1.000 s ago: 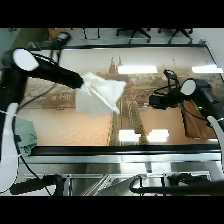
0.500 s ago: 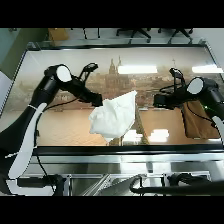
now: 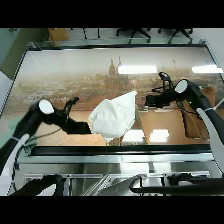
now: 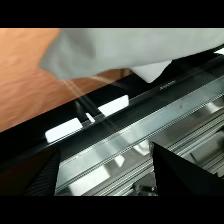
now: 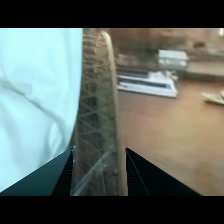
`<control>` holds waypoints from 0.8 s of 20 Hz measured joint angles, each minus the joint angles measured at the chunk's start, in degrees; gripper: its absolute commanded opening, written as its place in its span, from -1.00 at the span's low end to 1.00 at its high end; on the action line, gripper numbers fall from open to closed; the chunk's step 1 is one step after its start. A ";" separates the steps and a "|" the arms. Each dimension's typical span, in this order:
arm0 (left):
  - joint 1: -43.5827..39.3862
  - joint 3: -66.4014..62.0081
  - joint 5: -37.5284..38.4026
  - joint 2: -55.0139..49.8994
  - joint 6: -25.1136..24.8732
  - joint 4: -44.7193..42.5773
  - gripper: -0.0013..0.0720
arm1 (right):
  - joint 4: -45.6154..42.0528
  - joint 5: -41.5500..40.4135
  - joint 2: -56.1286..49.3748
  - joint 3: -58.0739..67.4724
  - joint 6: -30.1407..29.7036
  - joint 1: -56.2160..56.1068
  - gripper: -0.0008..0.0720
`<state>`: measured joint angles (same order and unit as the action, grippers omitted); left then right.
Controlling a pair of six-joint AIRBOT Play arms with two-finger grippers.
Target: Fold the shirts.
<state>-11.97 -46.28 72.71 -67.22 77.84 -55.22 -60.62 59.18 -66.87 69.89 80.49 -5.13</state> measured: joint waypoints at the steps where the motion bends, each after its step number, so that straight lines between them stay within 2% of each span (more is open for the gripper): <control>1: -0.96 4.96 -4.44 1.64 -1.01 3.45 0.69 | 3.78 -0.72 -2.21 0.50 -2.62 0.00 0.02; 4: -4.85 15.67 -19.82 4.52 -3.80 14.01 0.69 | 12.81 -1.97 -8.11 1.99 -8.81 0.00 0.02; 7: -9.22 19.58 -33.16 5.31 -6.01 21.57 0.69 | 17.68 -2.97 -12.98 3.13 -12.41 -0.02 0.02; 10: -12.09 18.47 -40.89 2.93 -7.02 24.85 0.69 | 21.40 -4.07 -16.65 3.69 -15.50 0.00 0.02; 11: -12.83 17.29 -42.23 1.16 -7.30 25.55 0.63 | 22.95 -4.20 -17.49 3.87 -16.59 0.00 0.01; 12: -13.38 16.13 -42.93 -0.57 -7.52 25.90 0.28 | 25.07 -4.24 -18.34 3.96 -17.86 -0.02 -0.05; 13: -13.88 14.60 -43.21 -2.67 -7.98 26.08 -0.38 | 26.34 -4.37 -18.95 4.00 -19.08 -0.02 -0.57; 14: -14.14 13.03 -43.10 -4.66 -8.41 26.18 -0.91 | 27.23 -4.79 -19.50 4.00 -20.50 -0.02 -0.92; 16: -13.70 9.81 -40.74 -7.78 -9.66 26.18 -0.92 | 29.79 -5.18 -20.11 4.20 -23.45 0.00 -0.93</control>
<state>-25.67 -36.47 31.97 -75.00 68.18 -29.04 -30.83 54.00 -86.98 74.08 57.04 -5.13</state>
